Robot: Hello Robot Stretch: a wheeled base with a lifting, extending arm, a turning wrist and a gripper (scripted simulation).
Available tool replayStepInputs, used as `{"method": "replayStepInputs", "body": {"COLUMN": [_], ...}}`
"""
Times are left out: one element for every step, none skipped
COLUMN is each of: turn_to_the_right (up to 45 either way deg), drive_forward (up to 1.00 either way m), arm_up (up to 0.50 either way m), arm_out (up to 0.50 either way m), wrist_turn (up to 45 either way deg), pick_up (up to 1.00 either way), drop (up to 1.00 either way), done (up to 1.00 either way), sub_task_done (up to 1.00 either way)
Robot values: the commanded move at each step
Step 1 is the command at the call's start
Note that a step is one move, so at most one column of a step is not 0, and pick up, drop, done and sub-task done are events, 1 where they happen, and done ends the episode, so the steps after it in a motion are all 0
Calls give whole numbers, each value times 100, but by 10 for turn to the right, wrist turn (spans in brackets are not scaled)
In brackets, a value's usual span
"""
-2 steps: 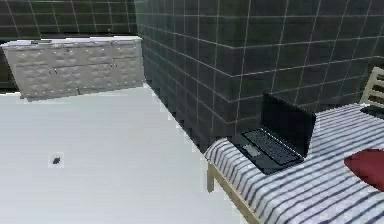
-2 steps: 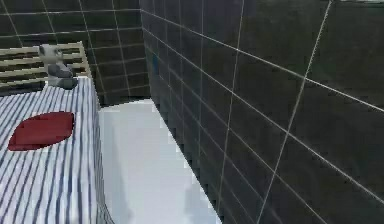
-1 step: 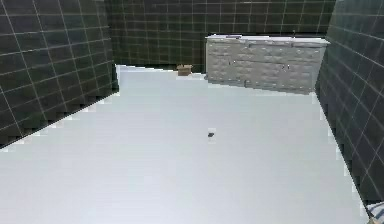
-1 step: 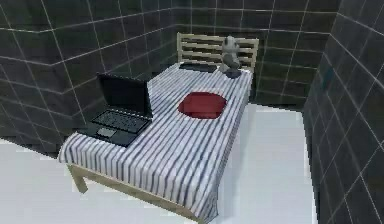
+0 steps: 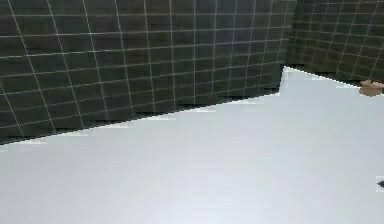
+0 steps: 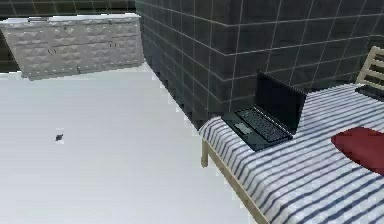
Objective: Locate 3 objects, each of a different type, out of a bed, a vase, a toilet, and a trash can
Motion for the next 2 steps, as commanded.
{"method": "replayStepInputs", "body": {"turn_to_the_right": [-210, 0], "drive_forward": [0, 100], "arm_up": [0, 0], "arm_out": [0, 0], "wrist_turn": [0, 0], "pick_up": [0, 0], "drop": [0, 0], "done": [0, 0], "sub_task_done": [0, 0]}}
